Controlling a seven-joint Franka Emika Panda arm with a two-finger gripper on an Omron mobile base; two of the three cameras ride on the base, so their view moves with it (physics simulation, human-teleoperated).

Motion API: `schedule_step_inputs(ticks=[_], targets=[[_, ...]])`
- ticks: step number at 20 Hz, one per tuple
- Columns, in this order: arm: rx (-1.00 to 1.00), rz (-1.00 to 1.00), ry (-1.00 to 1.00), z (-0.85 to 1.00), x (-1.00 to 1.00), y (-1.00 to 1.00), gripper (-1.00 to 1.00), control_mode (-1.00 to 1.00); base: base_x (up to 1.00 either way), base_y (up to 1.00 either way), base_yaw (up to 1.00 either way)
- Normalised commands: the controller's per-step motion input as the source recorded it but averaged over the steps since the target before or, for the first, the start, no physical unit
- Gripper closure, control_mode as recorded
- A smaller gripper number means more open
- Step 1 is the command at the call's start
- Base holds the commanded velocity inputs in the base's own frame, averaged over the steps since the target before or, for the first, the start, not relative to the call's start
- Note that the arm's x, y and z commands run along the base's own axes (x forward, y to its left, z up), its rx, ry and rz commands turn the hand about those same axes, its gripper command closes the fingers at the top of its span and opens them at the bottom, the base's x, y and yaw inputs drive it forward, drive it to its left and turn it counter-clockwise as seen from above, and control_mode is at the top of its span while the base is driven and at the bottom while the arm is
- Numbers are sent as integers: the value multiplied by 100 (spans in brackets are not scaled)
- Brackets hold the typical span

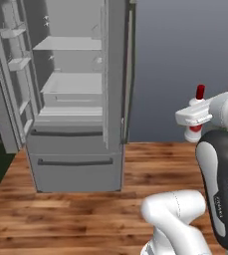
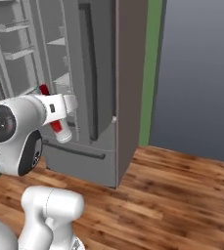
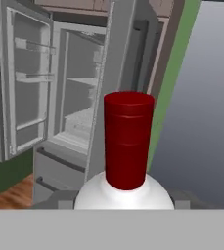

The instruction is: Place the liquor on the top shelf of the fridge to keep it out of children's reach, and place the orange and apple on lower shelves for easy access.

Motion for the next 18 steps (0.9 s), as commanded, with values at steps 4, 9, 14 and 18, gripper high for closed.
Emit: schedule_step_inputs(ticks=[4,9,14,18], targets=[[0,0,0,0,0,0,100,100,43,100,0],[0,0,0,0,0,0,100,100,45,98,0],[0,0,0,0,0,0,100,100,54,72,0],[0,0,0,0,0,0,100,100,53,36,0]])
